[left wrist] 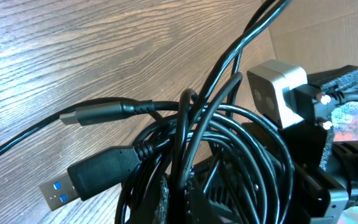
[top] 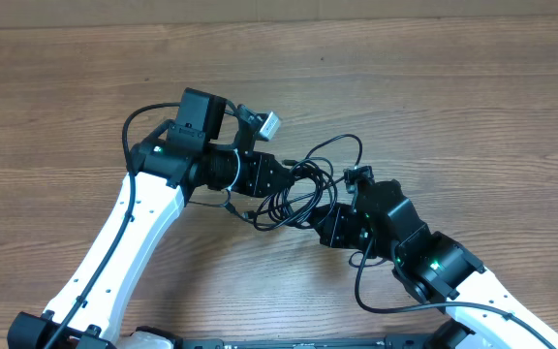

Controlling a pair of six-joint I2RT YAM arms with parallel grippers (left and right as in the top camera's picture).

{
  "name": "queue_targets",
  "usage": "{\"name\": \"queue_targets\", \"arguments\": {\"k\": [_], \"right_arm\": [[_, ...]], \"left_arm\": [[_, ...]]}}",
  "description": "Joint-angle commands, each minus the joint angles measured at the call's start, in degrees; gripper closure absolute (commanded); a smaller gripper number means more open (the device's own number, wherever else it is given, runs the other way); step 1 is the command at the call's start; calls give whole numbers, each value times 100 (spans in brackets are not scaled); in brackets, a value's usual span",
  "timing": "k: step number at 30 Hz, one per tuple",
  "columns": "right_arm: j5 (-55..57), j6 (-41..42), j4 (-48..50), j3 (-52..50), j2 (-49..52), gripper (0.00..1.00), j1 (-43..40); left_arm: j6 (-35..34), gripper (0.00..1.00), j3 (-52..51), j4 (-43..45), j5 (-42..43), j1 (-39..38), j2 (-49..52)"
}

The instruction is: Untangle cables

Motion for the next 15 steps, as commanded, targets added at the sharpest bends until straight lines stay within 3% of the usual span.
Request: {"name": "queue_targets", "arguments": {"k": [1,15], "right_arm": [[101,-9,61,13,-13,96,-4],[-737,-57,579,15,-260,93,-4]], "left_arm": [[-57,95,59,7,-160,-52,-127],[-59,96,31,4,-487,-55,85]]}}
